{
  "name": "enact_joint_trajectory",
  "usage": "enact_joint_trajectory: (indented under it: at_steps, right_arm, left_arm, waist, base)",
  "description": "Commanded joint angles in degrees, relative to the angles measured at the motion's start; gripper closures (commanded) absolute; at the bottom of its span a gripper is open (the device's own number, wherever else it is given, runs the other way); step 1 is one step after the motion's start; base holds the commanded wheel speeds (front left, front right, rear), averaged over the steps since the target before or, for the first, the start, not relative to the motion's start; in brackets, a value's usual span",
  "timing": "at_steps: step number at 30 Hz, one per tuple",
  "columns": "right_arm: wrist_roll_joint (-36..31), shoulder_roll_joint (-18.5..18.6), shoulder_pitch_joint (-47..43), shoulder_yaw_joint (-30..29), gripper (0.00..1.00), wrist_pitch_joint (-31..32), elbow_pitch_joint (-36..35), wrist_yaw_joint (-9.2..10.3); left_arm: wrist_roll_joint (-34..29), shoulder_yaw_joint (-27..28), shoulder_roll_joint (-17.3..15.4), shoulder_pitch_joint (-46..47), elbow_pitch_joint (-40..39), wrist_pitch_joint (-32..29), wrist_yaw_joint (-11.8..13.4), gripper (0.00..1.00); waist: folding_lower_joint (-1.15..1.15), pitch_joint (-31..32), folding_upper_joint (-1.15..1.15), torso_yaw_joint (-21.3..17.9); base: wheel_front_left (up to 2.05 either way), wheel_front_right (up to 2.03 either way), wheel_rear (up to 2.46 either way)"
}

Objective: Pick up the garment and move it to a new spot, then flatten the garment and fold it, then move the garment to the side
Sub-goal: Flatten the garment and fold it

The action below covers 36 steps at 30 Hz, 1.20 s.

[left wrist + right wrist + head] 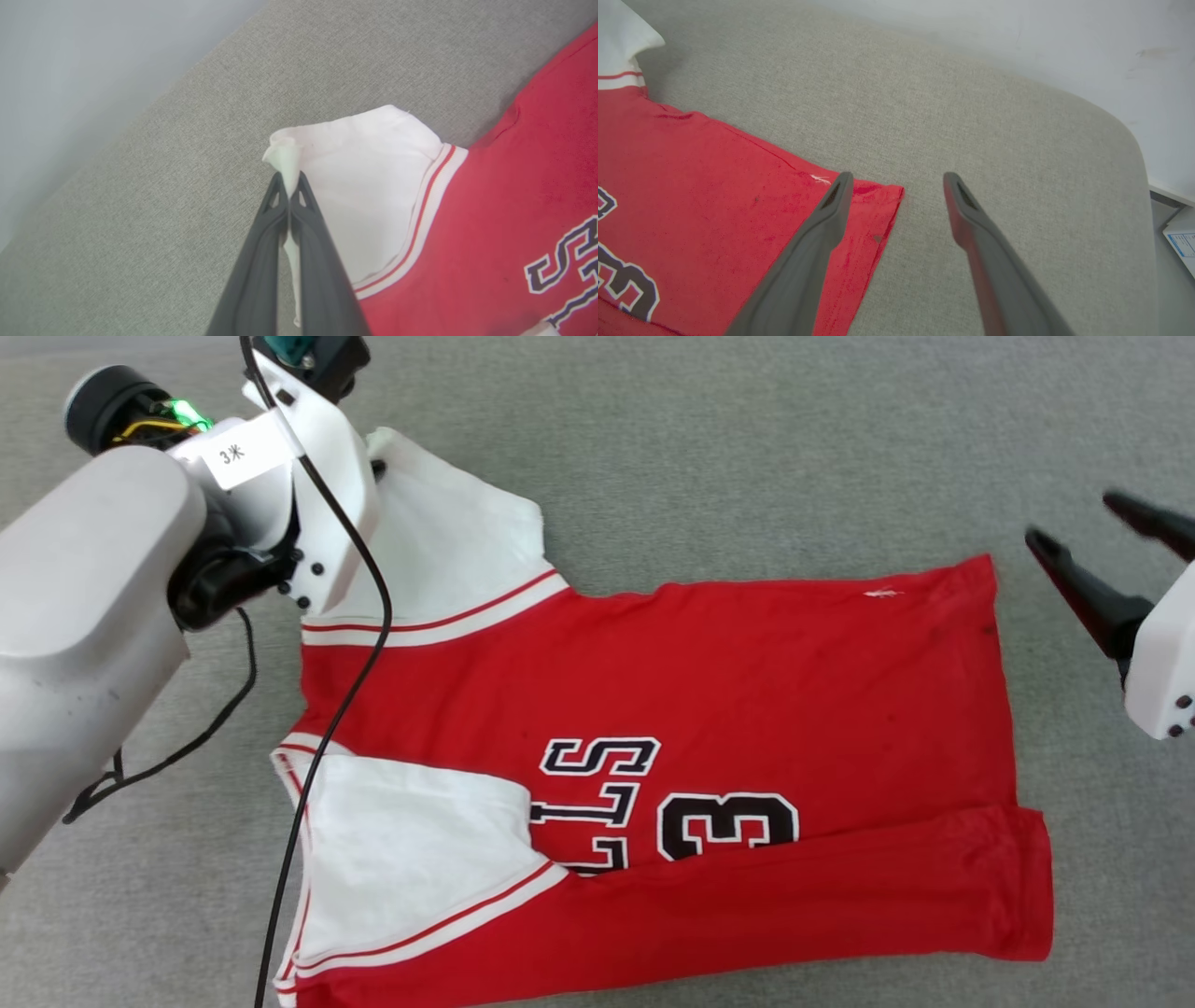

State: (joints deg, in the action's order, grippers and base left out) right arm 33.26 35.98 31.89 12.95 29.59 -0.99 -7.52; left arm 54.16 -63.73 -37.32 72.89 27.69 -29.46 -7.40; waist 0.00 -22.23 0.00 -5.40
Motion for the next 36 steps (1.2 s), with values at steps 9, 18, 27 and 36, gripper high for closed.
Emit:
enact_joint_trajectory:
  at_steps: [9, 18, 27, 36]
  right_arm:
    - [9.4, 5.2, 9.8, 8.9, 0.00, 19.6, 10.3, 0.06]
    - [7.1, 1.2, 15.7, 14.3, 0.00, 19.7, 23.2, 0.07]
    - [7.8, -3.2, 13.5, 21.4, 0.00, 14.1, 34.3, 0.04]
    - [10.4, 0.9, 15.9, 25.8, 1.00, 3.1, 33.8, 0.08]
  left_arm:
    - [-0.8, -1.1, 1.0, -0.3, -3.6, 3.5, 0.0, 1.00]
    - [-1.9, -0.9, 1.6, 1.4, -6.5, 5.1, 0.1, 1.00]
    - [-1.6, -0.8, 0.8, 1.1, -6.5, 6.1, 0.2, 1.00]
    - [-0.5, -0.3, -0.8, -2.9, -5.3, 9.3, 0.8, 1.00]
  waist:
    - [0.00, 0.1, 0.00, 4.1]
    - [0.00, -3.1, 0.00, 6.5]
    - [0.00, -4.3, 0.00, 7.0]
    - [0.00, 0.2, 0.00, 5.6]
  base:
    - [0.00, 0.00, 0.00]
    - [0.00, 0.00, 0.00]
    - [0.00, 0.00, 0.00]
    - [0.00, 0.00, 0.00]
